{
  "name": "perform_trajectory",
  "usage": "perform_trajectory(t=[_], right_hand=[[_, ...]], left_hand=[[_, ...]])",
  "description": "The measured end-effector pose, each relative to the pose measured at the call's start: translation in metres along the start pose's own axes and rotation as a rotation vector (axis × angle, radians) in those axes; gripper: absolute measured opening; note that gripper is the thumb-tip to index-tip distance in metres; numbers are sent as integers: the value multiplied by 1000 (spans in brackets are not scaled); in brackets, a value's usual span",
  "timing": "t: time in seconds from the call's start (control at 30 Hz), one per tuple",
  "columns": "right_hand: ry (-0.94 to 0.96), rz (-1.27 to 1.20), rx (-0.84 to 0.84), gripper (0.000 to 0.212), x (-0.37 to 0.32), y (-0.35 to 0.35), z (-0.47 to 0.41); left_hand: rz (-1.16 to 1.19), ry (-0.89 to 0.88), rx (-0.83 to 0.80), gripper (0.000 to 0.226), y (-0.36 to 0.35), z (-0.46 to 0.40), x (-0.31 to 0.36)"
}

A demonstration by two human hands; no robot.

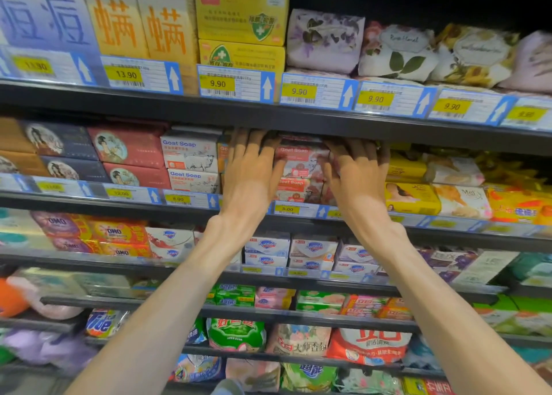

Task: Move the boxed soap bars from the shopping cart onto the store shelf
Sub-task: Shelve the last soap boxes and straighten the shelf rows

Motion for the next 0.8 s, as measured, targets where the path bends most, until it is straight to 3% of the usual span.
perform_trajectory(t=[0.47,0.63,0.8], right_hand=[[-10,-5,-44,35,0,10,-1],[4,-34,185,42,32,27,9],[-45,22,164,46,62,31,14]], left_hand=[[2,-12,17,35,-1,3,0],[119,-162,97,42,-2,10,33],[123,-141,-26,39,-20,2,72]])
Point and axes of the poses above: each hand's wrist, its own z-axis away from the middle knuckle, its own y-axis out of the back of the hand, x = y × z, the point moved 3 cm from there along -z, towards the middle knuckle, and after that the axes turned 11 degrees about x, right-handed, at the moved point
